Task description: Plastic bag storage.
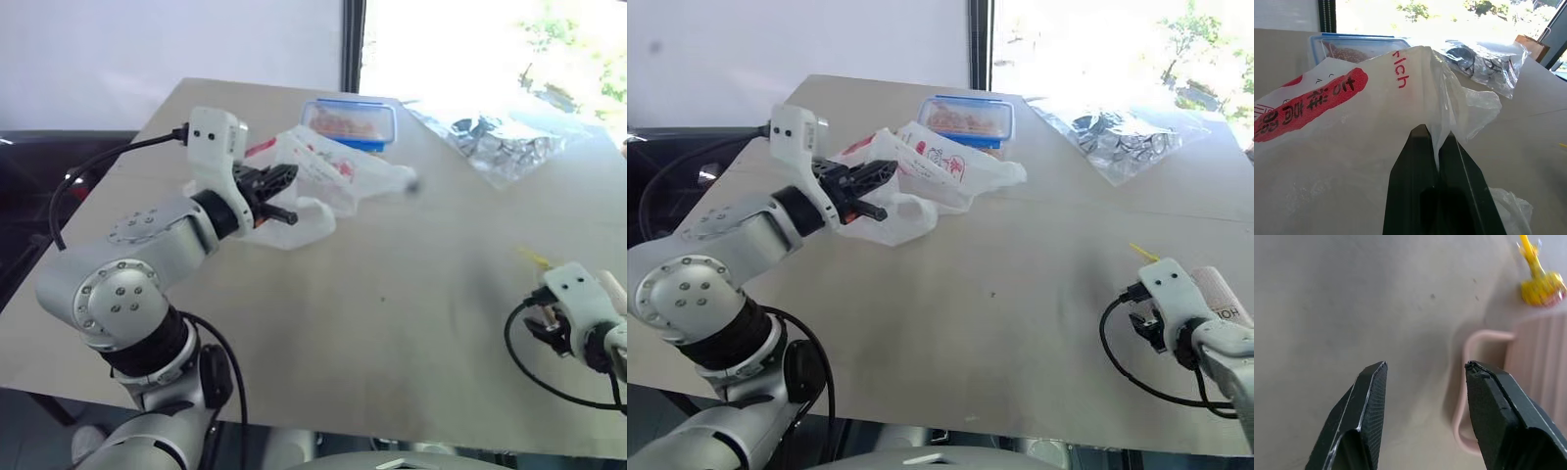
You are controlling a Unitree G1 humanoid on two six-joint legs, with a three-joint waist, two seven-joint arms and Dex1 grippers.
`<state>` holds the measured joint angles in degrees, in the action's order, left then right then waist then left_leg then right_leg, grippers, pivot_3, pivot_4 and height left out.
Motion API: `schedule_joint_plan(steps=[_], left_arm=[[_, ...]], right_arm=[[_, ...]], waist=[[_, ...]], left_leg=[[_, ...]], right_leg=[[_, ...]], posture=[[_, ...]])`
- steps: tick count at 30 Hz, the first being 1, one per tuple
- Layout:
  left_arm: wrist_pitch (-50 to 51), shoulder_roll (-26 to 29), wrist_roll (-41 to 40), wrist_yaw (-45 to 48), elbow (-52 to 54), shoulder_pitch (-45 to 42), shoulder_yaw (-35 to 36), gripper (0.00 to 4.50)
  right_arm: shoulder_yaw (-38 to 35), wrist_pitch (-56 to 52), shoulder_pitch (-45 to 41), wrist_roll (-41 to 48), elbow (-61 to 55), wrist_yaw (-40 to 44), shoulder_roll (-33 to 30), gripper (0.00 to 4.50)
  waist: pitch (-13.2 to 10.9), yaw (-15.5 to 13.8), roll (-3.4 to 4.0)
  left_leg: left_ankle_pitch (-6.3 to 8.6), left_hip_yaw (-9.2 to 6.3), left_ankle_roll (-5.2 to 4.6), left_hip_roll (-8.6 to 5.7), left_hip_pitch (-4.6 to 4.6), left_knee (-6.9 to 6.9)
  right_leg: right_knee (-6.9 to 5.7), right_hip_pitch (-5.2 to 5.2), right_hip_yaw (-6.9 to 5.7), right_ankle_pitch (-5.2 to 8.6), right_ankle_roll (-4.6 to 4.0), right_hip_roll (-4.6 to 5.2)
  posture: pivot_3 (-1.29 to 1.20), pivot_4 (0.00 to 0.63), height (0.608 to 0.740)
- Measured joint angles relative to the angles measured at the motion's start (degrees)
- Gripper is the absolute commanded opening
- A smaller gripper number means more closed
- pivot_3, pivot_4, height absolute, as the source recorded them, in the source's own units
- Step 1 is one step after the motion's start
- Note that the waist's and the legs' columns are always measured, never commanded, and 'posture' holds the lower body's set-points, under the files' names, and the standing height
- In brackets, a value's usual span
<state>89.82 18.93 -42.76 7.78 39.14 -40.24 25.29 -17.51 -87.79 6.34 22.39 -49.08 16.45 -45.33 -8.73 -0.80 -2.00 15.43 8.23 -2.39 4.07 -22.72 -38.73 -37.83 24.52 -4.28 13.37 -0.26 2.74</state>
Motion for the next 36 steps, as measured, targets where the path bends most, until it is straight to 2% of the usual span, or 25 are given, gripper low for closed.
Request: schedule_joint_plan(steps=[6,10,13,16,17,21,24,25,29,32,34,36], left_arm=[[-0.3,-0.6,-0.1,0.6,0.0,0.2,-0.1,0.0],[-0.4,-0.8,-0.1,0.6,0.0,0.5,-0.1,0.0],[-0.5,-0.8,-0.1,0.7,0.0,0.6,-0.1,0.0],[-0.8,-0.7,0.0,0.7,0.0,0.6,0.0,0.0],[-0.8,-0.6,0.0,0.7,0.0,0.6,0.0,0.0],[-1.0,-0.9,-0.2,0.7,0.0,0.6,1.6,0.0],[-0.8,-1.8,-0.9,1.0,-0.1,0.5,4.4,0.0],[-0.3,-2.3,-1.6,1.3,-0.5,0.0,6.1,0.0],[1.3,-2.7,-4.3,2.5,-2.2,-2.0,10.7,0.0],[2.5,-2.4,-8.2,3.4,-3.5,-2.8,14.3,0.0],[2.6,-1.4,-13.0,3.9,-4.0,-2.5,15.6,0.0],[2.6,0.3,-16.7,3.9,-4.0,-1.9,15.8,0.0]], right_arm=[[2.5,-4.1,-3.5,-4.6,1.4,-6.0,5.3,2.55],[2.5,-3.9,-5.5,-5.9,4.6,-6.6,7.0,2.55],[2.8,-1.4,-6.3,-6.8,8.1,-6.7,6.8,1.72],[3.7,2.3,-5.9,-6.9,11.6,-5.8,4.9,0.25],[3.8,3.6,-5.4,-7.1,12.5,-5.3,3.9,0.05],[3.0,8.8,-3.8,-6.4,13.1,-1.4,2.9,0.05],[0.4,12.3,-5.2,-0.1,9.1,6.6,3.4,0.05],[-0.1,13.0,-8.5,5.0,6.5,11.0,4.4,0.05],[1.0,13.1,-22.1,17.3,2.8,17.8,7.7,0.05],[8.5,15.2,-30.8,19.3,6.4,19.2,12.2,0.05],[18.4,21.3,-35.9,16.9,13.0,21.5,15.1,0.05],[24.8,27.7,-38.9,13.4,19.8,23.8,18.0,0.05]], waist=[[0.0,0.1,0.01],[0.0,0.1,0.01],[0.0,0.1,0.0],[0.0,-0.1,0.0],[0.0,-0.2,0.0],[0.0,0.1,0.0],[0.0,1.1,0.01],[0.0,1.4,0.01],[-0.1,1.5,0.1],[-0.1,1.5,0.11],[-0.1,1.5,0.11],[-0.1,1.5,0.11]], left_leg=[[0.0,0.01,0.0,0.0,0.02,-0.02],[0.0,-0.01,0.0,-0.01,0.01,-0.03],[0.0,0.0,0.0,-0.03,0.01,-0.11],[0.0,-0.01,0.0,-0.04,0.0,-0.13],[0.0,-0.03,0.0,-0.05,-0.01,-0.13],[0.0,-0.07,0.0,-0.01,-0.04,-0.13],[0.0,-0.07,0.01,0.12,0.02,-0.13],[-0.02,-0.07,0.03,0.15,0.03,-0.13],[-0.09,-0.22,0.15,0.17,0.08,-0.13],[-0.09,-0.23,0.15,0.15,0.03,-0.13],[-0.09,-0.26,0.15,0.11,-0.04,-0.13],[-0.09,-0.26,0.15,0.06,-0.07,-0.13]], right_leg=[[-0.02,0.0,0.0,0.0,0.0,-0.08],[-0.02,0.0,-0.01,0.0,0.0,-0.17],[-0.02,-0.04,-0.01,0.0,0.01,-0.16],[-0.03,-0.05,-0.03,-0.01,0.01,-0.15],[-0.03,-0.05,-0.05,-0.01,0.0,-0.15],[-0.03,-0.04,-0.05,-0.01,0.0,-0.18],[-0.05,-0.03,0.01,0.0,0.01,-0.36],[-0.06,-0.03,0.03,0.0,0.01,-0.39],[-0.11,-0.03,0.04,0.0,0.0,-0.54],[-0.1,-0.01,0.09,-0.04,-0.07,-0.54],[-0.09,0.01,0.16,-0.13,-0.23,-0.52],[-0.09,0.03,0.31,-0.13,-0.24,-0.52]], posture=[[0.0,0.15,0.74],[0.0,0.15,0.74],[0.0,0.15,0.74],[0.0,0.15,0.74],[0.0,0.15,0.74],[0.0,0.15,0.74],[0.0,0.15,0.74],[0.0,0.15,0.74],[0.0,0.15,0.74],[0.0,0.15,0.74],[0.0,0.15,0.74],[0.0,0.15,0.74]])
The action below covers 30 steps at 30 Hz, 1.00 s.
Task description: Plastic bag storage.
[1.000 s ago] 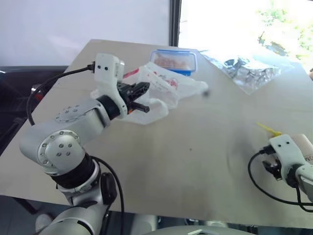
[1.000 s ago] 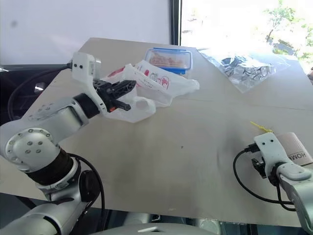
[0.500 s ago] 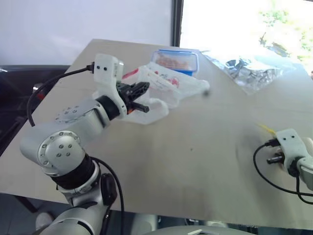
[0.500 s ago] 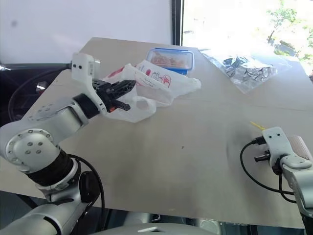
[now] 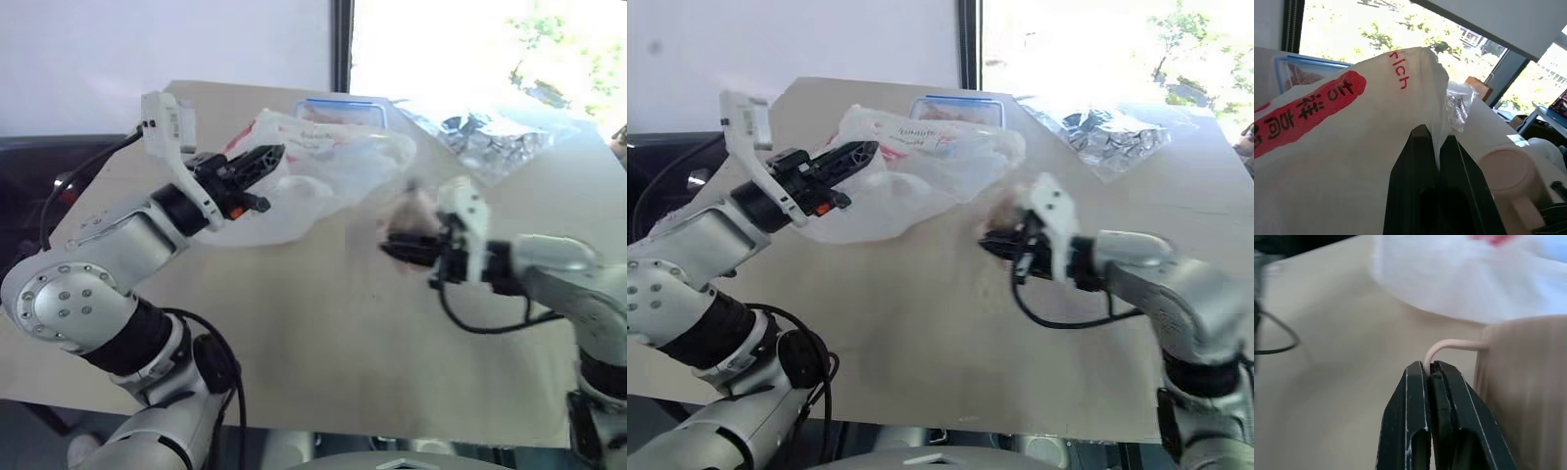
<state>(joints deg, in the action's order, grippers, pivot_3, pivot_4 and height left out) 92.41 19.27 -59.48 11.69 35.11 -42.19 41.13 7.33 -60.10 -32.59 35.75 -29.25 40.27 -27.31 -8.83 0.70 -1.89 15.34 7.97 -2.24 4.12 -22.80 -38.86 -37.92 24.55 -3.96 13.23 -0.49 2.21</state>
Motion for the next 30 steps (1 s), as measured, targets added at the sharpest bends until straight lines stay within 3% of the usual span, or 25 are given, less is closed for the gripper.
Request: schedule_joint_plan(steps=[3,5,7,14,23,30], left_arm=[[0.0,3.6,-8.3,-0.2,0.8,3.2,-0.3,0.0],[-0.1,6.7,-12.0,-0.7,2.0,5.8,-0.3,0.0],[-1.3,11.3,-17.4,-2.0,3.4,10.0,-1.0,0.0],[-10.5,23.0,-25.2,-3.1,8.1,19.5,-8.2,0.0],[-21.7,30.7,-25.0,-1.7,9.1,24.7,-14.9,0.0],[-33.2,27.9,-18.6,-4.0,6.9,27.7,-14.3,0.0]], right_arm=[[9.8,15.1,-5.6,-8.6,14.9,5.6,3.5,0.05],[12.2,20.9,-7.2,-11.5,20.3,8.8,3.9,0.05],[13.1,25.9,-9.1,-13.7,24.6,12.5,4.0,0.05],[14.0,33.5,-11.3,-15.9,27.9,22.5,2.0,0.05],[21.1,47.9,-18.9,-25.8,39.0,27.1,10.3,0.05],[19.3,48.2,-16.6,-27.3,38.6,33.3,-1.0,0.05]], waist=[[0.0,-0.1,0.04],[-0.1,-0.2,0.03],[-0.1,-0.1,0.05],[-0.2,-0.1,0.08],[-0.3,0.0,0.26],[-0.3,-1.2,0.27]], left_leg=[[0.0,-0.01,0.0,-0.03,-0.01,0.0],[0.0,-0.14,0.0,-0.04,-0.09,0.0],[0.01,-0.15,0.01,-0.02,-0.11,0.03],[0.01,-0.17,0.02,-0.04,-0.08,0.06],[-0.05,-0.14,0.12,0.07,-0.02,0.08],[-0.02,-0.15,0.06,-0.14,-0.12,0.07]], right_leg=[[0.01,0.0,0.07,0.0,0.0,0.02],[0.01,0.01,0.09,0.0,0.0,0.04],[0.01,0.03,0.1,-0.01,0.0,0.22],[0.05,0.01,0.07,0.01,-0.03,0.24],[-0.06,0.07,0.13,0.07,-0.17,0.05],[0.12,0.01,0.08,0.07,-0.16,0.29]], posture=[[0.0,0.15,0.74],[0.0,0.15,0.74],[0.0,0.15,0.74],[0.0,0.15,0.74],[0.0,0.15,0.74],[0.0,0.15,0.74]])
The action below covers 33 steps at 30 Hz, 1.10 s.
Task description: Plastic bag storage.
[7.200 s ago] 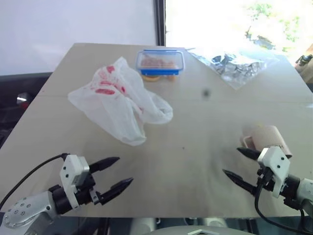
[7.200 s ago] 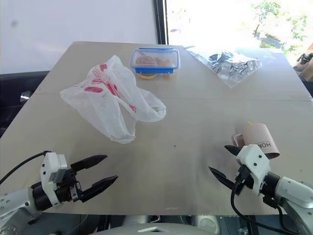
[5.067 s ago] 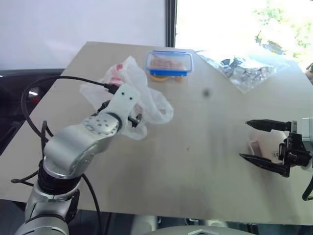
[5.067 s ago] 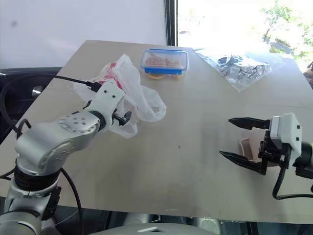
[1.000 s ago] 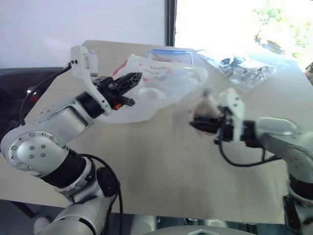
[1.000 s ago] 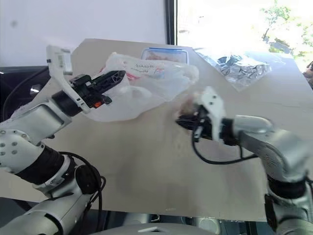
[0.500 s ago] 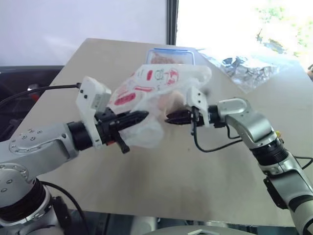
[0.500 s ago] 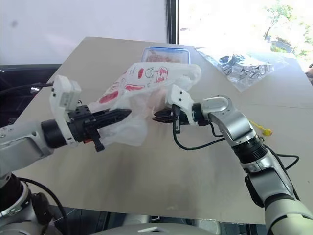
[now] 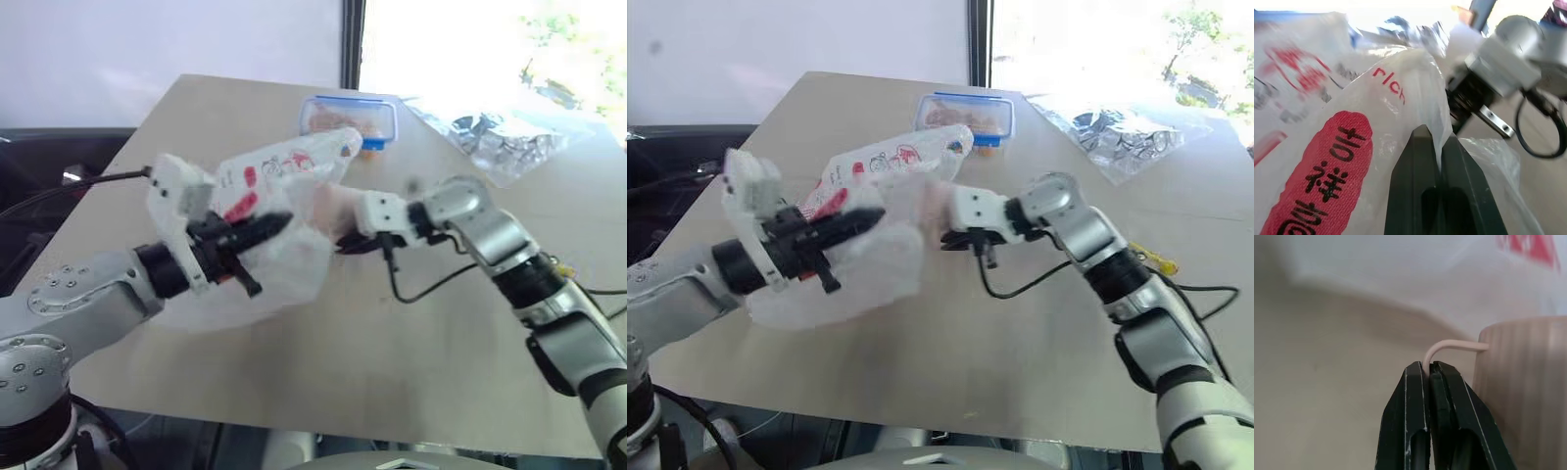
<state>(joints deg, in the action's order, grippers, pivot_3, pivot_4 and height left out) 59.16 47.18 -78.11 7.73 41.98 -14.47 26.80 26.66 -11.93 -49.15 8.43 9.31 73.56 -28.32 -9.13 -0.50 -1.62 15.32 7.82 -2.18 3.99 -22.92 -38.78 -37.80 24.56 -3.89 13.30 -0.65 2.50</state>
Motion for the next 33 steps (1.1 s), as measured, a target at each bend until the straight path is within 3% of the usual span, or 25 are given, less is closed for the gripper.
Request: schedule_joint_plan(steps=[9,16,23,29,33], left_arm=[[-9.0,-6.6,10.3,5.5,-8.0,-13.5,-13.0,0.0],[-11.8,-11.3,16.2,24.5,-19.6,-26.7,-24.3,0.0],[-9.5,0.7,17.1,44.2,-20.3,-19.8,-24.5,0.0],[-11.9,2.6,25.2,44.9,-22.5,-17.2,-24.3,0.0],[-13.3,2.3,28.8,43.4,-22.1,-16.2,-24.1,0.0]], right_arm=[[-5.6,-11.2,7.8,4.5,-16.5,-2.6,-3.7,0.05],[-11.7,-25.3,15.9,9.8,-33.4,-10.1,-8.1,0.05],[-24.4,-37.5,24.2,16.7,-44.9,-17.2,-14.8,0.05],[-25.7,-39.3,26.6,19.8,-46.7,-19.2,-16.3,0.05],[-25.6,-38.5,22.5,20.7,-44.5,-19.3,-16.4,0.05]], waist=[[0.0,-0.2,0.07],[-0.1,-0.1,0.07],[-0.1,1.2,0.12],[-0.1,1.0,0.1],[-0.1,1.1,0.1]], left_leg=[[-0.02,-0.02,0.04,0.15,0.05,0.0],[-0.02,0.0,0.03,0.09,-0.08,0.0],[-0.04,-0.01,0.06,0.18,0.07,0.25],[-0.04,0.0,0.05,0.11,0.03,0.22],[-0.04,0.01,0.05,0.13,0.04,0.23]], right_leg=[[-0.14,0.02,0.04,0.04,-0.06,-0.49],[-0.05,0.11,0.0,0.06,-0.01,-0.49],[-0.13,0.2,0.1,0.24,-0.01,-0.51],[-0.1,0.18,0.14,0.29,0.07,-0.48],[-0.12,0.2,0.15,0.27,0.03,-0.51]], posture=[[0.0,0.15,0.74],[0.0,0.15,0.74],[0.0,0.15,0.74],[0.0,0.15,0.74],[0.0,0.15,0.74]])
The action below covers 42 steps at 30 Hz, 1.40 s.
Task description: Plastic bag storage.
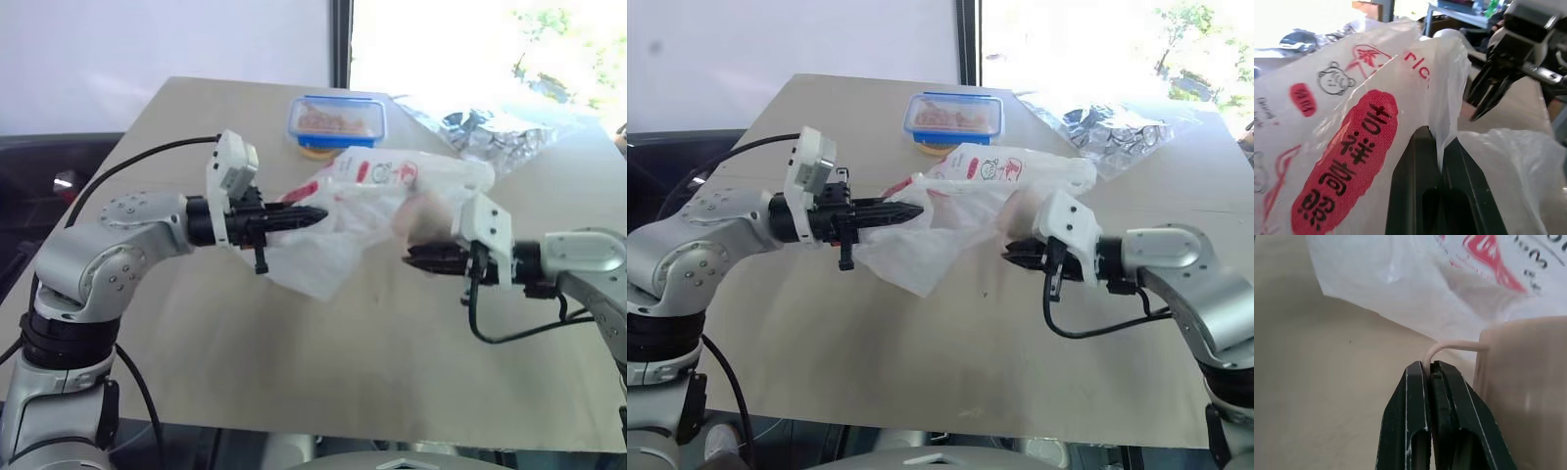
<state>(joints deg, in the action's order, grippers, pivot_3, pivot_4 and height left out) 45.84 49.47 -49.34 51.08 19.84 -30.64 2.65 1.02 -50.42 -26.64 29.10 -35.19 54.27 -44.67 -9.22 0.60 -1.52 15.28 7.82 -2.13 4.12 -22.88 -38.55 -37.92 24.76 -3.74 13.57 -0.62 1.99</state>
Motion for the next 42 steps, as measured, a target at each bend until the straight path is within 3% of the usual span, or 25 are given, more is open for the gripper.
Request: schedule_joint_plan(steps=[5,8,13,20,21,24,25,29,32,36,42], left_arm=[[0.4,-2.1,0.1,-4.2,2.6,0.7,1.8,0.0],[0.7,-2.8,-0.3,-5.7,5.5,0.9,2.2,0.0],[0.9,-1.8,-1.1,-3.9,12.6,3.5,1.5,0.0],[1.4,0.9,-2.6,-1.8,16.6,9.5,2.6,0.0],[1.2,0.9,-2.5,-1.8,17.1,10.7,2.7,0.0],[0.3,0.5,-1.6,-2.8,17.6,11.3,2.7,0.0],[0.1,0.2,-1.3,-3.5,17.6,11.6,2.9,0.0],[-1.1,-2.1,0.5,-7.0,17.6,12.6,3.5,0.0],[-1.9,-3.8,1.8,-9.3,17.1,12.9,3.7,0.0],[-3.6,-6.2,5.1,-12.0,15.8,12.6,3.4,0.0],[-4.1,-10.7,7.7,-14.6,13.2,8.5,0.4,0.0]], right_arm=[[3.2,3.4,-4.6,-0.8,3.0,1.6,-0.6,0.05],[11.7,8.2,-7.4,-5.1,6.8,3.8,0.5,0.05],[23.0,18.6,-14.6,-13.4,21.6,7.0,8.0,0.05],[25.5,35.6,-28.4,-21.1,44.4,10.4,18.0,0.05],[25.6,39.6,-31.3,-22.2,50.6,11.1,22.2,0.05],[26.3,45.7,-33.4,-23.6,58.0,13.4,26.7,0.91],[26.4,47.1,-33.3,-23.9,59.0,14.0,27.0,1.54],[25.5,53.4,-30.8,-26.5,57.9,12.0,26.5,3.32],[23.1,52.4,-25.9,-26.3,52.8,10.3,24.7,3.32],[16.7,42.7,-17.9,-22.7,39.4,8.2,18.7,3.32],[2.8,24.9,-7.9,-19.8,16.6,-4.0,12.8,3.32]], waist=[[0.0,-0.1,0.0],[0.0,0.1,-0.01],[0.0,0.2,0.02],[0.0,0.2,0.05],[0.0,0.3,0.06],[0.0,-0.1,0.06],[-0.1,-0.4,0.06],[0.0,-0.6,0.06],[0.0,-0.7,0.06],[-0.1,-0.6,0.08],[0.0,-0.7,0.08]], left_leg=[[0.0,-0.03,0.0,0.04,-0.01,0.01],[0.0,0.0,0.0,0.02,0.0,0.0],[-0.01,0.04,0.01,0.03,0.02,0.0],[-0.01,0.03,0.01,0.05,0.02,-0.02],[-0.01,0.05,0.01,0.06,0.02,-0.02],[-0.01,-0.04,0.01,0.04,-0.05,-0.02],[-0.01,-0.07,0.01,0.01,-0.08,-0.04],[-0.01,-0.04,0.01,-0.02,-0.11,-0.07],[-0.01,-0.08,0.01,0.02,-0.11,-0.07],[-0.01,-0.06,0.02,0.05,-0.08,-0.07],[-0.01,-0.06,0.02,0.04,-0.04,-0.06]], right_leg=[[0.01,0.0,-0.01,-0.06,-0.11,0.01],[0.02,0.0,0.01,-0.05,-0.09,0.01],[-0.03,0.01,0.03,-0.06,-0.11,-0.04],[-0.03,0.01,0.0,-0.07,-0.13,-0.04],[-0.03,0.02,0.02,-0.07,-0.13,-0.04],[-0.03,0.0,-0.04,-0.08,-0.14,-0.01],[-0.02,0.0,-0.04,-0.08,-0.14,0.02],[0.01,-0.01,-0.02,-0.08,-0.12,0.11],[-0.04,-0.01,-0.04,-0.08,-0.13,0.15],[-0.06,-0.01,-0.02,-0.08,-0.13,0.15],[-0.07,-0.03,0.02,-0.08,-0.12,0.1]], posture=[[0.0,0.15,0.74],[0.0,0.15,0.74],[0.0,0.15,0.74],[0.0,0.15,0.74],[0.0,0.15,0.74],[0.0,0.15,0.74],[0.0,0.15,0.74],[0.0,0.15,0.74],[0.0,0.15,0.74],[0.0,0.15,0.74],[0.0,0.15,0.74]])
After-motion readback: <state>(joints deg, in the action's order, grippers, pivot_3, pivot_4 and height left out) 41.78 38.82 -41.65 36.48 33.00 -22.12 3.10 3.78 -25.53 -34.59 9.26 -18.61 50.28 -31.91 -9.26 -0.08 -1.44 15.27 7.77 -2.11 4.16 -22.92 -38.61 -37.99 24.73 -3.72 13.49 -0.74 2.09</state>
